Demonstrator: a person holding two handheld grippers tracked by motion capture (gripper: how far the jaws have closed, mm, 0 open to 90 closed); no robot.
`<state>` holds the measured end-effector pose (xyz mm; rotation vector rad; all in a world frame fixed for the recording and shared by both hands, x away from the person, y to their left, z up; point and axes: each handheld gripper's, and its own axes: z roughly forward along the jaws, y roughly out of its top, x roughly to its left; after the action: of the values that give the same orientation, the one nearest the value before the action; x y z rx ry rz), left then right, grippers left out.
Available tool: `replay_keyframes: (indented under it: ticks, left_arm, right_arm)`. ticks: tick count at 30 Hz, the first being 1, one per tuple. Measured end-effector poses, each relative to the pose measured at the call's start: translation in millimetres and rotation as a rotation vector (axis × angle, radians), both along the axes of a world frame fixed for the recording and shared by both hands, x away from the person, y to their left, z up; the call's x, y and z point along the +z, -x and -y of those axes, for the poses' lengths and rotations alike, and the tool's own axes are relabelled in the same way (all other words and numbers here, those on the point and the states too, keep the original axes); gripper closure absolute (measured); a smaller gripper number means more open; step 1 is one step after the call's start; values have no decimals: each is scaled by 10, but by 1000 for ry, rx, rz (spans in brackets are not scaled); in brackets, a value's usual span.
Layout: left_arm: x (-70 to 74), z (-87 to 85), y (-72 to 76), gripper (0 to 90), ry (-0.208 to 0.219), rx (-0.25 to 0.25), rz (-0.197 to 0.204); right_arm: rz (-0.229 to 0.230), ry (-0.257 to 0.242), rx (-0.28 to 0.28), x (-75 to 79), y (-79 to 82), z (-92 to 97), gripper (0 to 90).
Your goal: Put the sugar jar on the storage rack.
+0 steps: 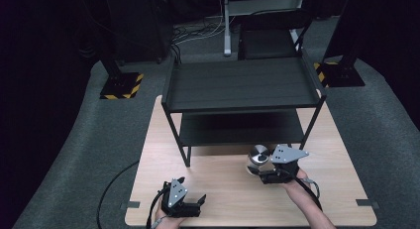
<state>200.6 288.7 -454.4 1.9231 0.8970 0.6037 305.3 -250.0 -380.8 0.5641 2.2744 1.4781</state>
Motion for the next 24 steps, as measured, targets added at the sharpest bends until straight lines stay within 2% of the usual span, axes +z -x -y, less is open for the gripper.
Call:
replay_keyframes:
  ticks: [5, 9, 14, 19, 24]
  left_arm:
    - [2, 0, -3, 32, -2, -1, -1]
    - [2, 0, -3, 32, -2, -1, -1]
    - [1, -1, -6, 33, -2, -2, -1]
    - [1, 1, -3, 33, -2, -2, 0]
    - [1, -4, 2, 33, -1, -2, 1]
  right_arm:
    - [22, -64, -15, 170, -55, 42, 302]
    - [26, -95, -67, 251, -117, 33, 302]
    - [38, -95, -170, 265, -158, -56, 301]
    - [40, -123, -270, 218, -180, -167, 301]
    - [47, -120, -297, 186, -218, -259, 296]
